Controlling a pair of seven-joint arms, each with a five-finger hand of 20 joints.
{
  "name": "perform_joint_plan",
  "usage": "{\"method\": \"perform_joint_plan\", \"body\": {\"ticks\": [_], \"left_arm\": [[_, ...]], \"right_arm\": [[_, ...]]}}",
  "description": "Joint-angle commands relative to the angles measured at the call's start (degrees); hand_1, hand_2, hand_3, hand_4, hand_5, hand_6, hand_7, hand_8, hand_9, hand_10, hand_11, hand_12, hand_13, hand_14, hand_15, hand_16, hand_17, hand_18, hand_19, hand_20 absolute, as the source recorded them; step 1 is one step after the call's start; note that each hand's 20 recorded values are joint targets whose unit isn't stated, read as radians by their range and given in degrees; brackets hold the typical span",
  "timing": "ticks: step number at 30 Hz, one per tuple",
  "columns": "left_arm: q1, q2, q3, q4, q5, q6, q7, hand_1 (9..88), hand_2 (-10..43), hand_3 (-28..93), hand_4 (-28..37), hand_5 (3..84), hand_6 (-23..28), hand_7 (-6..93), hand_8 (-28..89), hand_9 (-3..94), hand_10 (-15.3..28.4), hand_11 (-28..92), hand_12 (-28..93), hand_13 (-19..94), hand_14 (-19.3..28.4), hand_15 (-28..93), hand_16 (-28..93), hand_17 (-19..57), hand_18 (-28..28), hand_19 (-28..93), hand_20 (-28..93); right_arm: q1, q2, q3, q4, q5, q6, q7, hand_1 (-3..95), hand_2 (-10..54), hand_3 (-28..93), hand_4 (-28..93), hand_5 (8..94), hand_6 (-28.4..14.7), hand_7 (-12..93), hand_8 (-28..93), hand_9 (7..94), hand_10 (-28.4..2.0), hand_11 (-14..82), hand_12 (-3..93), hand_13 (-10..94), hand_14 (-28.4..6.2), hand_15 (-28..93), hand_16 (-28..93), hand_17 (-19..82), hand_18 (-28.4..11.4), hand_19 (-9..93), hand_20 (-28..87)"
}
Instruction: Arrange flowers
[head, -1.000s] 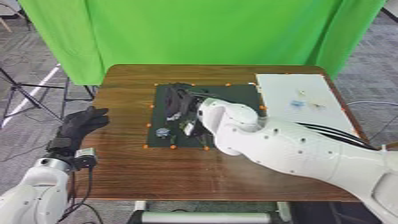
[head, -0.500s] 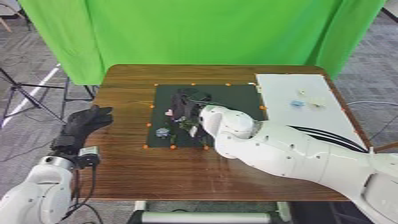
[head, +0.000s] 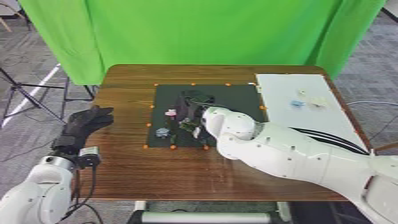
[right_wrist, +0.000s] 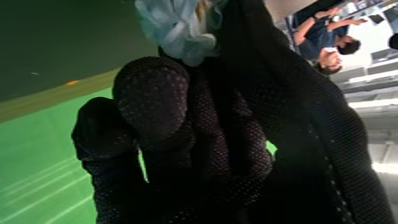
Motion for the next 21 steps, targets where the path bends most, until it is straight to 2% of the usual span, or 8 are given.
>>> {"method": "perform_joint_plan", "body": {"ticks": [1,7,12,15,21], "left_arm": [[0.6,-0.57,-0.41,-0.05,0.39,-1.17,-1.28,29.3,17.0,59,-26.0,52.4,3.1,15.9,-8,50.7,16.5,23,8,39,20.4,24,-4,2.2,15.2,25,15],[0.6,-0.52,-0.51,-0.09,0.45,-1.31,-1.45,29.3,17.0,59,-26.2,52.3,2.9,16.2,-9,50.5,16.4,23,8,38,20.4,24,-4,2.1,15.3,25,15],[0.9,-0.52,-0.62,-0.22,0.57,-1.59,-1.6,29.6,16.7,59,-26.1,52.6,2.6,16.3,-9,50.4,16.3,23,8,38,20.4,24,-4,2.1,15.3,25,15],[0.4,-0.46,-0.41,0.01,0.72,-2.07,-1.86,29.9,16.5,59,-26.0,52.7,2.3,16.5,-9,50.5,16.3,23,8,38,20.4,24,-4,2.1,15.3,25,15],[0.0,-0.26,-0.2,0.14,0.76,-2.12,-1.64,30.1,16.2,59,-25.7,52.8,1.7,16.8,-9,50.4,16.3,23,8,38,20.4,24,-4,2.0,15.4,25,15]], "right_arm": [[-0.4,1.4,1.0,-0.4,-0.4,-1.6,0.2,58.9,-9.5,58,-15,76.2,2.5,17,5,76.1,-10.4,6.2,30.3,75,-7.5,61,35,42,-18.7,85,59],[-0.3,2.0,1.9,-1.0,0.0,-3.3,0.1,56.3,-9.5,58,-15,71.3,2.3,17,5,68.4,-12.6,12.3,21.8,74,-8.0,61,34,41,-18.7,84,59],[0.1,2.7,3.0,-1.9,0.6,-4.6,-0.3,53.0,-9.5,61,-15,68.2,2.4,17,4,64.4,-13.4,11.7,20.7,72,-8.4,61,34,40,-19.1,83,60],[0.1,3.5,4.3,-2.8,1.5,-5.3,-0.3,49.9,-9.5,64,-16,66.1,2.8,16,3,63.2,-13.6,11.3,20.5,72,-8.7,61,34,40,-19.2,83,60],[0.8,4.8,6.1,-4.2,4.0,-4.8,-0.4,45.4,-9.5,69,-16,63.8,3.5,15,-8,61.9,-13.6,10.5,20.4,72,-9.3,61,33,39,-19.7,83,60]]}}
